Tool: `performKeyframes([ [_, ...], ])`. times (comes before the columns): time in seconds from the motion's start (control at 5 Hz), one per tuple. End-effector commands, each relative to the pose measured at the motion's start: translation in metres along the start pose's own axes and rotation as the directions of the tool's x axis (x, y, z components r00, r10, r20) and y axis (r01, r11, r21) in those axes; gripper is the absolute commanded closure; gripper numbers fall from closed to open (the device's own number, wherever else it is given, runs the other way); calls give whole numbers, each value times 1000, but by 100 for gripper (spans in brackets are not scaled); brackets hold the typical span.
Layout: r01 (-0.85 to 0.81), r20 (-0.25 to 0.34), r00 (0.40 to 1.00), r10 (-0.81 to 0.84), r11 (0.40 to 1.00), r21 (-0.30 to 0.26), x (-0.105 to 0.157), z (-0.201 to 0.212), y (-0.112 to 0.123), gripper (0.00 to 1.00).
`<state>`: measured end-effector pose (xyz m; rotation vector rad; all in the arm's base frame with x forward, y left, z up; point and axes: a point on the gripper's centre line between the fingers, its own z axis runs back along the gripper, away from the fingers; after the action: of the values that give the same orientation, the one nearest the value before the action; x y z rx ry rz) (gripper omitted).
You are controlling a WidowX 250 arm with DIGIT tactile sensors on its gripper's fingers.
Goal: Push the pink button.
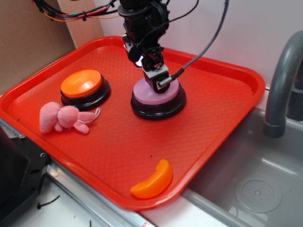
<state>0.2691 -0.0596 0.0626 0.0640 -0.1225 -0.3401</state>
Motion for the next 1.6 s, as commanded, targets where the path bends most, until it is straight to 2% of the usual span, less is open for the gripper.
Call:
performKeyframes([
  [0.0, -10, -40, 999, 10, 1000, -7, 0, -8, -3, 0],
  [0.2, -29, -69, 997, 27, 999, -15, 1, 3, -1, 0],
  [0.4, -43, -69, 997, 43, 999, -8, 1, 26, 1, 0],
  [1.0, -96, -13, 995, 96, 995, -1, 2, 54, 15, 0],
  [1.4, -113, -8, 994, 113, 994, 1, -1, 66, 18, 0],
])
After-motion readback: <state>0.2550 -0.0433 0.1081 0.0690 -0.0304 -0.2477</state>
